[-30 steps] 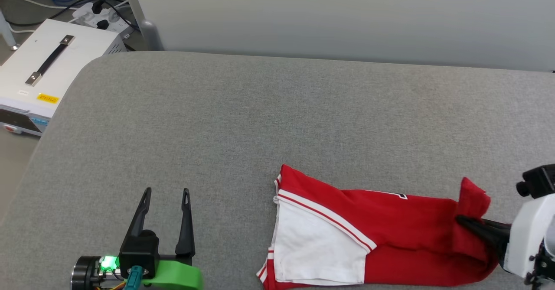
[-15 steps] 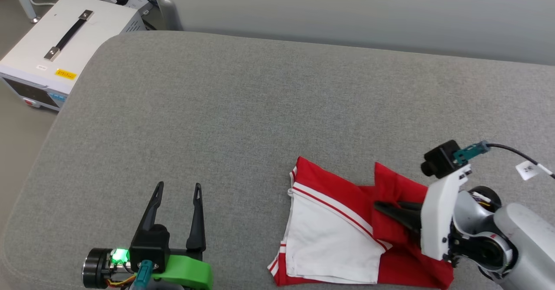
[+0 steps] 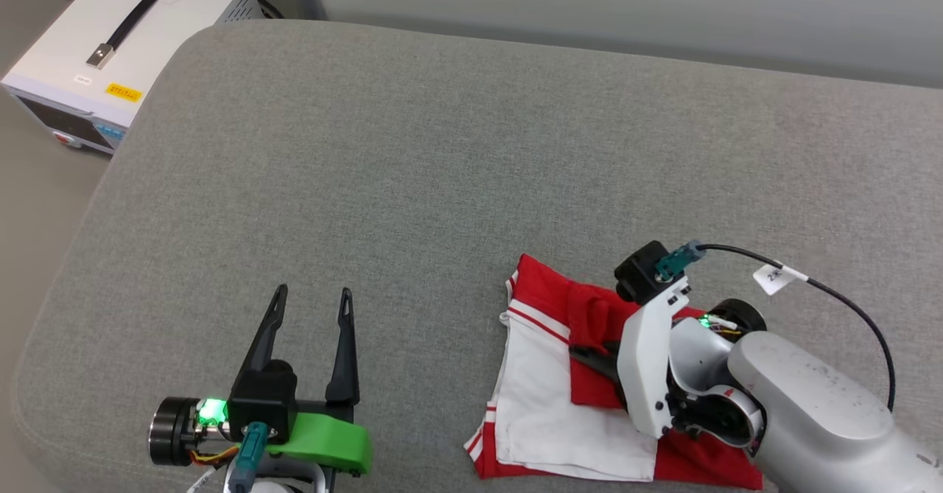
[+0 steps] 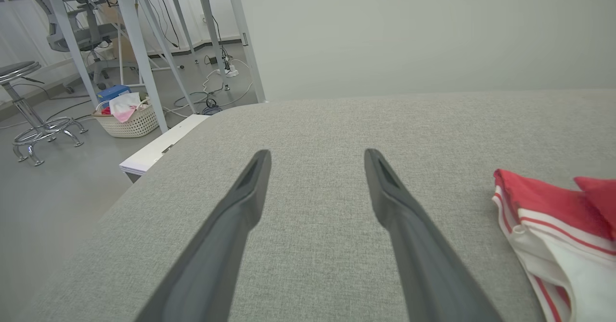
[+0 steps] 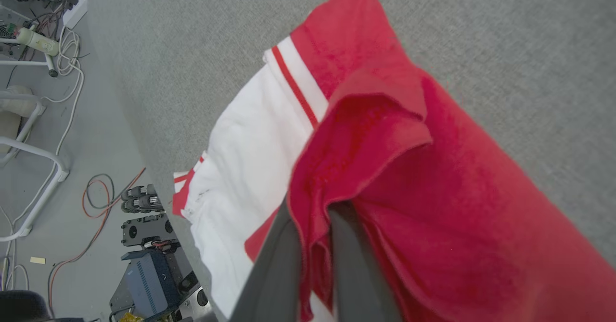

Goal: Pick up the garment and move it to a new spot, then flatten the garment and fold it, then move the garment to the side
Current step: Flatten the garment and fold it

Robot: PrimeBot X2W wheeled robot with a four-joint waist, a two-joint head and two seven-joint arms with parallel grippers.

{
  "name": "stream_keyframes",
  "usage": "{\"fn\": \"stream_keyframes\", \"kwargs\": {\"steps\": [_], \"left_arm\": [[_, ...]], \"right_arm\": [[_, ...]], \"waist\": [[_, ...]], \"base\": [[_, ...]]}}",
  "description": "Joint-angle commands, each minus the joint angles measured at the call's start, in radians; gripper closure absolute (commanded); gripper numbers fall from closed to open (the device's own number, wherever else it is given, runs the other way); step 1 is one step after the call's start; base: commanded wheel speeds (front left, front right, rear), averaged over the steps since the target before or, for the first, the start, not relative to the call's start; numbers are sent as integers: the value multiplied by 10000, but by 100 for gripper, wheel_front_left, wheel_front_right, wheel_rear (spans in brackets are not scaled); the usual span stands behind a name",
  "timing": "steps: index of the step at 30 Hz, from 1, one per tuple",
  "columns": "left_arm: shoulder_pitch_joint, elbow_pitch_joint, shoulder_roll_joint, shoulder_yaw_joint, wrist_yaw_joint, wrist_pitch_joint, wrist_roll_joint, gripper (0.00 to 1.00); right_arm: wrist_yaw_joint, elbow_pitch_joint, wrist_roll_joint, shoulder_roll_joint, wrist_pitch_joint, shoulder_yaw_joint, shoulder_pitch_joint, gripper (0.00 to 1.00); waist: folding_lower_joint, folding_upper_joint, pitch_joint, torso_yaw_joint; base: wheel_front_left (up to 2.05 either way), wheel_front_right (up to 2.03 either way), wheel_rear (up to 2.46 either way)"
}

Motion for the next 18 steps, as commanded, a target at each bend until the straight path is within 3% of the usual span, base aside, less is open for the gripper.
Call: {"fn": "stream_keyframes", "kwargs": {"steps": [1,9,10,11,12,18], "left_arm": [[-217,22,-77,-32,61,-57,79,0],[-345,95,-133,-118,110,-57,59,0],[-322,111,-126,-105,117,-57,60,0],[-287,129,-112,-87,130,-57,66,0],[-255,132,-95,-71,138,-57,70,0],[48,49,24,38,203,-57,87,0]], "right_arm": [[-4,262,-123,184,-185,131,-189,100],[-4,1371,-272,698,-951,644,-363,99],[-4,1389,-133,721,-1060,621,-327,65],[-4,1357,-104,680,-1274,615,-332,14],[-4,1312,-141,608,-1454,642,-333,0],[-4,517,-88,-115,-2890,316,57,0]], "waist": [[0,0,137,86],[0,0,182,143],[0,0,144,126],[0,0,74,101],[0,0,23,78],[0,0,-410,-291]], "base": [[0,0,0],[0,0,0],[0,0,0],[0,0,0],[0,0,0],[0,0,0]]}}
